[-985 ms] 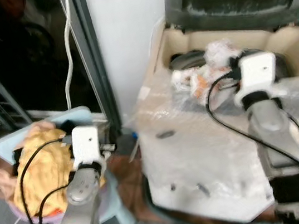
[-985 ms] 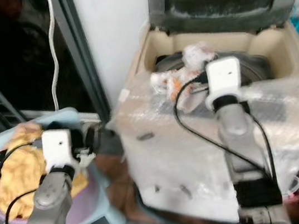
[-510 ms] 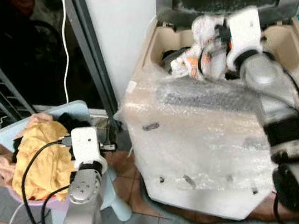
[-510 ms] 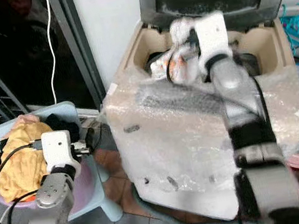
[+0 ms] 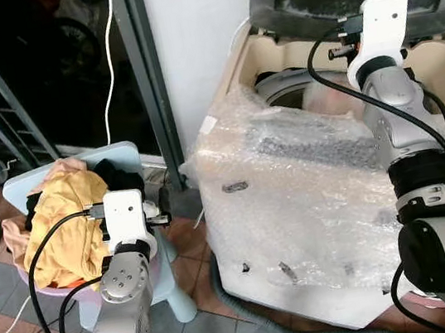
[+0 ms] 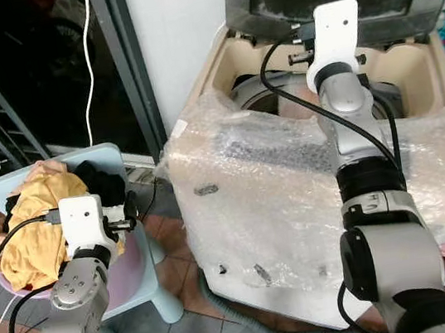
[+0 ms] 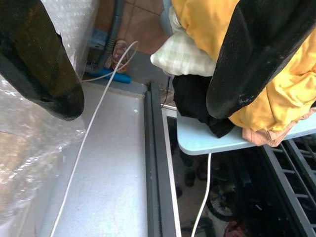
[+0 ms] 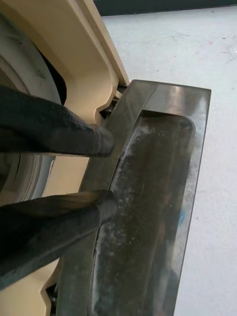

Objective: Clothes washing

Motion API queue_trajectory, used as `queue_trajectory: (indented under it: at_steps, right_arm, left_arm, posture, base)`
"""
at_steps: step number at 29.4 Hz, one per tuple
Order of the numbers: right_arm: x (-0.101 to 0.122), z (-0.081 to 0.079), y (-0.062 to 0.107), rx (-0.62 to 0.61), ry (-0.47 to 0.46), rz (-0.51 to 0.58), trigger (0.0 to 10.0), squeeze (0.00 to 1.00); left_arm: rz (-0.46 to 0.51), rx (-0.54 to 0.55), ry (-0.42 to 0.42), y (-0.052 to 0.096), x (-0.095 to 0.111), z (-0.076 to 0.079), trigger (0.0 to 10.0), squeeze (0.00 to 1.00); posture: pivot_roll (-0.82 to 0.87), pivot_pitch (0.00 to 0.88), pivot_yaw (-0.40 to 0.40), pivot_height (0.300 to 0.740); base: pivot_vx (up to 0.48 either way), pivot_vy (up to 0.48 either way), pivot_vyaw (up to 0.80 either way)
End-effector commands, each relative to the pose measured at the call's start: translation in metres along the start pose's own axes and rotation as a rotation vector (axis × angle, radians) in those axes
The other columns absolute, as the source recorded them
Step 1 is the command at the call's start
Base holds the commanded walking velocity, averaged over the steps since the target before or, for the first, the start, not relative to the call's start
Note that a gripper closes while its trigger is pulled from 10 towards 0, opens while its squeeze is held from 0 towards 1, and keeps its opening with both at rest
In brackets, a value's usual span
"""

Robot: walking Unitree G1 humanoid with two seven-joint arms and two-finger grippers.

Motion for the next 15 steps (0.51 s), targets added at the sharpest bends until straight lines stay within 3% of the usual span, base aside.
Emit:
queue_trajectory:
  at_steps: [1, 6, 8, 9, 10, 11, 15]
  right_arm:
    - [0.017, 0.007, -0.001, -0.013, -0.023, 0.071, 10.0, 1.00]
    - [0.026, -0.017, 0.024, 0.136, -0.026, 0.156, 10.0, 1.00]
    - [0.022, -0.031, 0.042, 0.203, -0.004, 0.173, 10.0, 1.00]
    - [0.018, -0.043, 0.058, 0.262, 0.025, 0.188, 10.0, 1.00]
    - [0.018, -0.043, 0.058, 0.262, 0.025, 0.188, 10.0, 1.00]
    - [0.011, -0.053, 0.073, 0.301, 0.040, 0.187, 10.0, 1.00]
    - [0.001, -0.059, 0.091, 0.322, 0.037, 0.167, 10.0, 1.00]
  left_arm:
    - [0.000, 0.007, -0.008, -0.002, 0.002, -0.001, 10.0, 0.00]
    - [0.009, 0.025, 0.010, -0.003, 0.006, -0.004, 10.0, 0.00]
    - [0.015, 0.020, 0.012, -0.002, 0.008, -0.003, 10.0, 0.00]
    - [0.015, 0.019, 0.016, -0.001, 0.008, -0.002, 10.0, 0.00]
    - [0.015, 0.019, 0.016, -0.001, 0.008, -0.002, 10.0, 0.00]
    - [0.016, 0.023, 0.020, -0.001, 0.009, -0.003, 10.0, 0.00]
    - [0.030, 0.019, 0.024, -0.001, 0.012, -0.003, 10.0, 0.00]
  posture:
    - [-0.04, 0.000, 0.009, 0.740]
    - [-0.04, 0.000, 0.007, 0.740]
    - [-0.04, 0.000, 0.009, 0.740]
    - [-0.05, 0.000, 0.011, 0.740]
    - [-0.05, 0.000, 0.011, 0.740]
    - [-0.05, 0.000, 0.013, 0.740]
    - [-0.04, 0.000, 0.018, 0.740]
  base:
    - [0.000, 0.000, 0.00]
    - [0.000, 0.000, 0.00]
    - [0.000, 0.431, 0.00]
    - [0.000, 0.480, 0.00]
    - [0.000, 0.480, 0.00]
    - [0.000, 0.480, 0.00]
    - [0.000, 0.480, 0.00]
Point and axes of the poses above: a point about 5 cm out from each wrist's last joint towards the gripper, its own y axis pointing back from the gripper into the wrist, its own x axis along the axis of the wrist's last joint, z = x × y, the point moved 5 cm from there along -y, pointing out of the wrist towards the gripper, and after that the axes turned 5 degrees about -y, right-handed, at the moved point
